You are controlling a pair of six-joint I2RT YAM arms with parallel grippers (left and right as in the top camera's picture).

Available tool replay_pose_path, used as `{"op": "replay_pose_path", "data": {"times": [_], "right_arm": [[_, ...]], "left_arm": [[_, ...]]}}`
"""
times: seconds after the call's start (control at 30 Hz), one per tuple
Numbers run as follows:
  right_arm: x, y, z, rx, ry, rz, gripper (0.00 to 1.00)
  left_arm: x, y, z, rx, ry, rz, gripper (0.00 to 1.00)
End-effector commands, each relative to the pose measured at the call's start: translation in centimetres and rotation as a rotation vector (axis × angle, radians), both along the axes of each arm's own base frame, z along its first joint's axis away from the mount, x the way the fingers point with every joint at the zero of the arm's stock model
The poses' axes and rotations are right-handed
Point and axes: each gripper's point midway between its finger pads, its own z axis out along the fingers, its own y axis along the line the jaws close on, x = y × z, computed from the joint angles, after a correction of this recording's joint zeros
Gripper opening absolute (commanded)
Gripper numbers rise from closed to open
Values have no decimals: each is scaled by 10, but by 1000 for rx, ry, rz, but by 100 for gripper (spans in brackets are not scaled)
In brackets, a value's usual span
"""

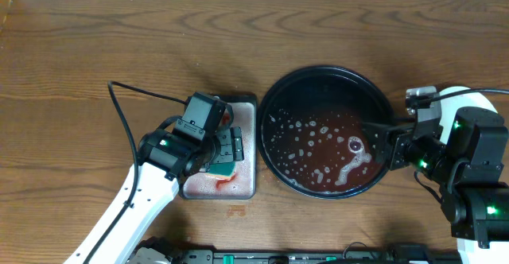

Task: Clean dirty plates on tray and stack at the side

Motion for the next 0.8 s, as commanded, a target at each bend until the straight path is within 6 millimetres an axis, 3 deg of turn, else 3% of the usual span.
{"op": "replay_pose_path", "data": {"times": [0.0, 0.1, 0.47, 0.6, 0.77], "right_arm": [[1, 6, 7, -6, -38, 37, 99], [-2, 9, 7, 58, 3, 19, 99], [-4, 2, 0, 23, 19, -17, 99], [-1, -19, 0, -71, -80, -113, 99], [-3, -29, -11, -100, -295, -182, 99]], "left_arm": [[6, -1, 10, -13, -23, 11, 84], [6, -1, 10, -13, -23, 11, 84], [6, -1, 10, -13, -23, 11, 84], [6, -1, 10, -13, -23, 11, 84], [6, -1, 10, -13, -23, 11, 84]]}}
